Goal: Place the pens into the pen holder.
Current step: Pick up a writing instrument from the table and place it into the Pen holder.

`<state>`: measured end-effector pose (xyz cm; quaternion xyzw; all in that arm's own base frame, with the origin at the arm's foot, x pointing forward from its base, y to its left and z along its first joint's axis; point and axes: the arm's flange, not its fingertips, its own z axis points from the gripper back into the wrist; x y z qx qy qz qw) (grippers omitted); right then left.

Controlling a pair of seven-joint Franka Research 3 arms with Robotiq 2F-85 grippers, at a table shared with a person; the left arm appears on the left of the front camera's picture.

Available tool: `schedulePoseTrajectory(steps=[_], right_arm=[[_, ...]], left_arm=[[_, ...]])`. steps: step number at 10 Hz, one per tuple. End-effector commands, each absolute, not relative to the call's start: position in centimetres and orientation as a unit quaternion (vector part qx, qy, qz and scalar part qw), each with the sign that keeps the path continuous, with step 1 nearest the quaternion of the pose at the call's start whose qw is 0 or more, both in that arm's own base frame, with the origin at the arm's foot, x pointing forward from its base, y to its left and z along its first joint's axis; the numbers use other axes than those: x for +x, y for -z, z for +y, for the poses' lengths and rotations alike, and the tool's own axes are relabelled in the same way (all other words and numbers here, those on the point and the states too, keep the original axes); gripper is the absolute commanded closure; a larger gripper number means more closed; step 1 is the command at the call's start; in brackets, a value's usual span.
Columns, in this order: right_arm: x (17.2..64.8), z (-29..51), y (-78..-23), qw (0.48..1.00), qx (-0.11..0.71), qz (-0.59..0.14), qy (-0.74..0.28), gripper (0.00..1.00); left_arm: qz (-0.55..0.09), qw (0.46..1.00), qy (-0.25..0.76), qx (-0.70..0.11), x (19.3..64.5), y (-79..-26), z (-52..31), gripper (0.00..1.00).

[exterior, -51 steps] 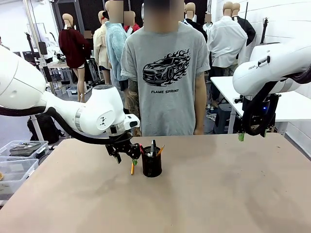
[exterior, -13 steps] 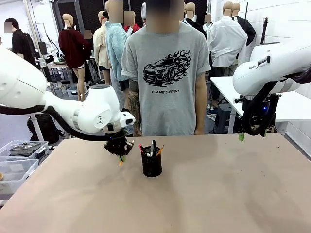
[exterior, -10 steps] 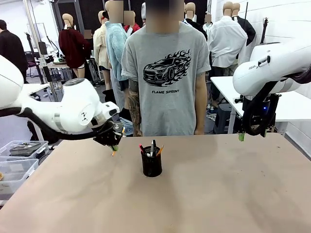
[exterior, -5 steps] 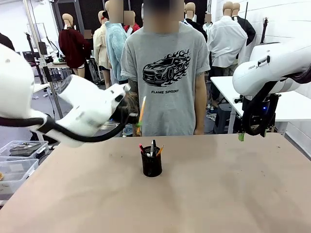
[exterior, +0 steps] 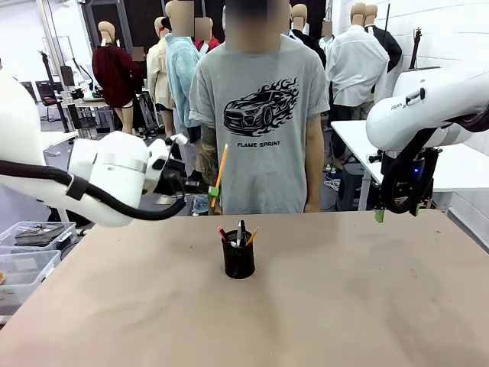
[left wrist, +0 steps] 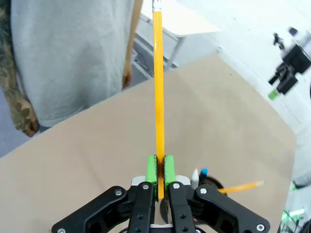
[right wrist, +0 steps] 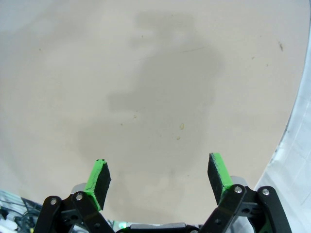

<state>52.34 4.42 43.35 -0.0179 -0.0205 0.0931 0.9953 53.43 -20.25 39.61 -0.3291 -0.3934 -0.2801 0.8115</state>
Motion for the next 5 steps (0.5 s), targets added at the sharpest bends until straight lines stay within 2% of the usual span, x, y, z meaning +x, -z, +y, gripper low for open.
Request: schedulePoseTrajectory(steps=[1,5], right_arm=[[52.3,4.4,-43.3,0.995,-0.018,-0.018,-0.093,0.00],[52.3,4.4,-43.3,0.995,-0.018,-0.018,-0.093,0.00]], left_arm=[[-0.401,0.777,0.320,-0.365,51.9,-38.1,-19.9,1.00],[-0.435,0.698,0.361,-0.440,51.1,-37.0,-20.2,1.00]])
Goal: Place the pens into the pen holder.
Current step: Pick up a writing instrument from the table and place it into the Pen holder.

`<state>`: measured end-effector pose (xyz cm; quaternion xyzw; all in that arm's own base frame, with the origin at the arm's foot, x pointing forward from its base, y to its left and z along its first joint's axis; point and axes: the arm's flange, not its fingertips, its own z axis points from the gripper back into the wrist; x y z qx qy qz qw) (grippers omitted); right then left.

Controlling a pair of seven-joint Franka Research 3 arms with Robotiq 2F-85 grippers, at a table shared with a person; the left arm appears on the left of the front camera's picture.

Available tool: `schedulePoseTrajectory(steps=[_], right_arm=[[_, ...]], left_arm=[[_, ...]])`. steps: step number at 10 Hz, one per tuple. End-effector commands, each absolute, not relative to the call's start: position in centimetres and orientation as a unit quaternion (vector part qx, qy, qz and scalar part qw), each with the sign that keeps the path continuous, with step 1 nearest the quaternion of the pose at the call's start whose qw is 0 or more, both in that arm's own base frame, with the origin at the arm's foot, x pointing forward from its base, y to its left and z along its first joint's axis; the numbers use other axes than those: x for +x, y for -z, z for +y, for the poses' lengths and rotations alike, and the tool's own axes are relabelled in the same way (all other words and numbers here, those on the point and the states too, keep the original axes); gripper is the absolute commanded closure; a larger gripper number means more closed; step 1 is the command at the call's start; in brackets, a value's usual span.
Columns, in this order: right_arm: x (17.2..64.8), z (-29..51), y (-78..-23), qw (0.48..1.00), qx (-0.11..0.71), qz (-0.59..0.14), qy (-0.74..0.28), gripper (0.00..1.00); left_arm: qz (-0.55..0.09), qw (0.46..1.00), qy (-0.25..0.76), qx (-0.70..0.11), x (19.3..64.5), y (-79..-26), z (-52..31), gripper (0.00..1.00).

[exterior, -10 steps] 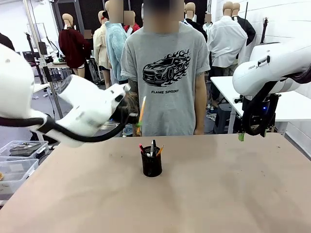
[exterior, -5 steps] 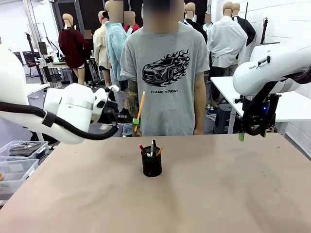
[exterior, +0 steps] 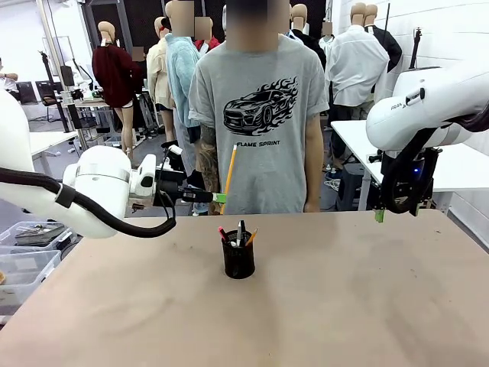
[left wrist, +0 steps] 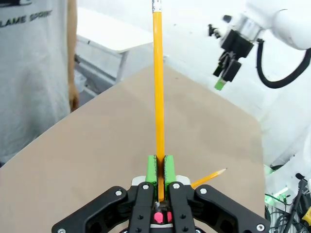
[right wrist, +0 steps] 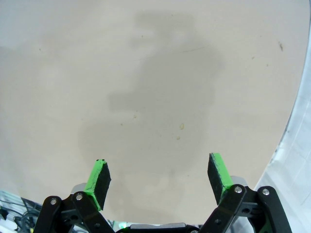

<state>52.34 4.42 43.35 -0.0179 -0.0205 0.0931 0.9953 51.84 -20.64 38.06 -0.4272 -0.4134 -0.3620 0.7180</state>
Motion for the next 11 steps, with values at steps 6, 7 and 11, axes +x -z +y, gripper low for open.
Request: schedulePoseTrajectory(steps=[6,7,11], right_arm=[[52.3,4.4,-43.3,0.995,-0.018,-0.018,-0.093,0.00],[52.3,4.4,-43.3,0.995,-0.018,-0.018,-0.093,0.00],[52.3,4.4,-43.3,0.995,-0.018,-0.018,-0.093,0.00]], left_arm=[[-0.436,0.686,0.379,-0.442,51.2,-36.8,-21.1,1.00],[-0.453,0.673,0.375,-0.449,50.5,-36.7,-21.0,1.00],[-0.468,0.632,0.397,-0.473,49.4,-34.8,-21.4,1.00]])
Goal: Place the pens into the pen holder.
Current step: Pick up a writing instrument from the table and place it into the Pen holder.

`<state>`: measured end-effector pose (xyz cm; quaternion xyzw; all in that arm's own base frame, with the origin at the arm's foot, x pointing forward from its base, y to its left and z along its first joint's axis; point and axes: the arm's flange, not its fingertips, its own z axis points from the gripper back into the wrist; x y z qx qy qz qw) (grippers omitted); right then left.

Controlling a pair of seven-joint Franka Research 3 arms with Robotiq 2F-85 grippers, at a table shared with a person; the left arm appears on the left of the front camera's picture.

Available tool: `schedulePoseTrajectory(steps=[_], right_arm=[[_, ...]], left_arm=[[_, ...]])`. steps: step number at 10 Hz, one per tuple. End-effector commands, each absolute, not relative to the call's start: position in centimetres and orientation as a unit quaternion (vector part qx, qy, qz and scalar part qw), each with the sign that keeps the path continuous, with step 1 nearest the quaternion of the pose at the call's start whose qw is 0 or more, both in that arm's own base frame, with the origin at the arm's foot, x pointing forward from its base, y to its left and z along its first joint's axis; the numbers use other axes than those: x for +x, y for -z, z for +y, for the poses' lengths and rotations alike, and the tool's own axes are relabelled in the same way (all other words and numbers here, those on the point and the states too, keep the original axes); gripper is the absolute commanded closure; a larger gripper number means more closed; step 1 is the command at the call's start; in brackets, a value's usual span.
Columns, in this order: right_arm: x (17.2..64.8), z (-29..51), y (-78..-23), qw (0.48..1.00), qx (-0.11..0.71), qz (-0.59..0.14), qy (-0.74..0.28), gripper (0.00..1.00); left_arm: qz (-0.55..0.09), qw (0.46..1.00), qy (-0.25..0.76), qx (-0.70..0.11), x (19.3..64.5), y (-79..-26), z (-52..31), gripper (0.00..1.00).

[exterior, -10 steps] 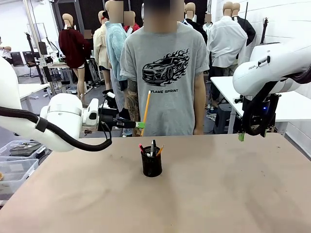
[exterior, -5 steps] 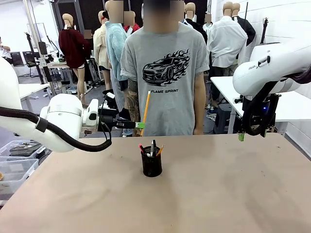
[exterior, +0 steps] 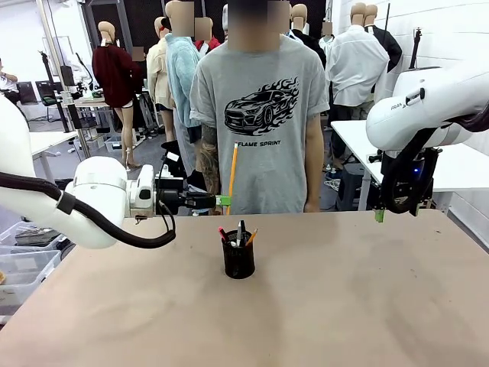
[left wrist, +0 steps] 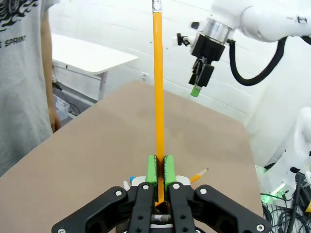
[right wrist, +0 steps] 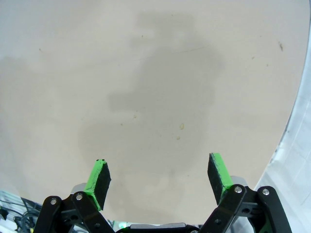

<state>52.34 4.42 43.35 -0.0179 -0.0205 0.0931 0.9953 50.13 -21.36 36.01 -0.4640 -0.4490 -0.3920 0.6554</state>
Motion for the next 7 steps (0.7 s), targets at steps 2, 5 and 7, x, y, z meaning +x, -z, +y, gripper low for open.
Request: schedulePoseTrajectory(steps=[2,5,7], right_arm=[[52.3,4.4,-43.3,0.995,-0.018,-0.018,-0.093,0.00],[52.3,4.4,-43.3,0.995,-0.018,-0.018,-0.093,0.00],[52.3,4.4,-43.3,0.995,-0.018,-0.018,-0.093,0.00]], left_arm=[[-0.464,0.632,0.407,-0.469,49.1,-33.0,-22.5,1.00],[-0.460,0.634,0.409,-0.468,49.6,-31.2,-23.8,1.00],[-0.469,0.641,0.404,-0.453,49.7,-30.3,-24.4,1.00]])
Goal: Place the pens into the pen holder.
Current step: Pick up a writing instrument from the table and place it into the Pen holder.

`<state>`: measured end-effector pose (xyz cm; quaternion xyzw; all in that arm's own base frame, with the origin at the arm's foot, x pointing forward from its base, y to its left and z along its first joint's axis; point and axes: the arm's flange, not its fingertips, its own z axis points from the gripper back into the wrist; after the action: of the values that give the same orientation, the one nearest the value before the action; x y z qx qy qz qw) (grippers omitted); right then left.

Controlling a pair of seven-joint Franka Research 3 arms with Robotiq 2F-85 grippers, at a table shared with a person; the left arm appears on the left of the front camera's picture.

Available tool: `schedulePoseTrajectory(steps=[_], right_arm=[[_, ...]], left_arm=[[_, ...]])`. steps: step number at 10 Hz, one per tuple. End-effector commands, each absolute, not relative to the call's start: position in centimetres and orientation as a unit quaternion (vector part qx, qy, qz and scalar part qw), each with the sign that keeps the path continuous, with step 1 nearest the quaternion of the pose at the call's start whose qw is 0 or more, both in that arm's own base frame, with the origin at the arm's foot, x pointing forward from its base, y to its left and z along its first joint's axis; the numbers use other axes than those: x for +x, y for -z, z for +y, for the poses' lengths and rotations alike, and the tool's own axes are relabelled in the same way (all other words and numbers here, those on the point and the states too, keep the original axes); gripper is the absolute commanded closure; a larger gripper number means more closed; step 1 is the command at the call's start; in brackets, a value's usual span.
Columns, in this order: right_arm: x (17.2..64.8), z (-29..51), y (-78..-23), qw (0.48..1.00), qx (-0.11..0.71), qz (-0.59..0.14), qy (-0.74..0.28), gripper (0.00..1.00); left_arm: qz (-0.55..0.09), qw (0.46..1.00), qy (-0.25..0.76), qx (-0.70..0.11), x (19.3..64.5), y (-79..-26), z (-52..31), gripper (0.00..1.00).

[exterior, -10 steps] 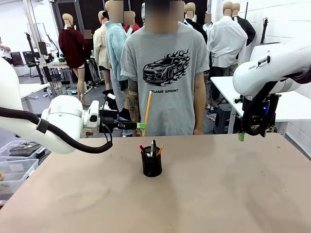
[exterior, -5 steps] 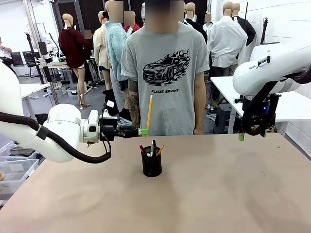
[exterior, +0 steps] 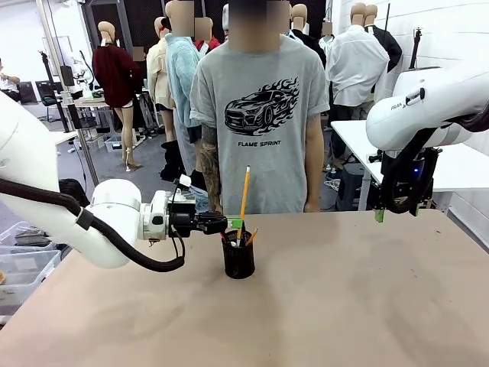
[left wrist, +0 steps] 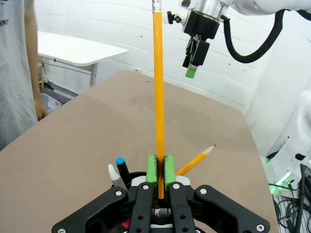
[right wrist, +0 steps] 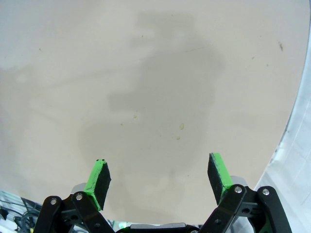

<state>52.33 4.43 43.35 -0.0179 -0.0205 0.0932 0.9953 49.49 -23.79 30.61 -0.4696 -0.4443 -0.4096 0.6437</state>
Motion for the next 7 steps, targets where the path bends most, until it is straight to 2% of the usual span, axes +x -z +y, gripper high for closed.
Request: schedulePoseTrajectory(steps=[1,7], right_arm=[[52.3,4.4,-43.3,0.995,-0.018,-0.018,-0.093,0.00],[52.3,4.4,-43.3,0.995,-0.018,-0.018,-0.093,0.00]], left_arm=[[-0.468,0.642,0.407,-0.451,49.7,-30.1,-24.4,1.00],[-0.473,0.652,0.406,-0.432,49.5,-29.0,-23.9,1.00]])
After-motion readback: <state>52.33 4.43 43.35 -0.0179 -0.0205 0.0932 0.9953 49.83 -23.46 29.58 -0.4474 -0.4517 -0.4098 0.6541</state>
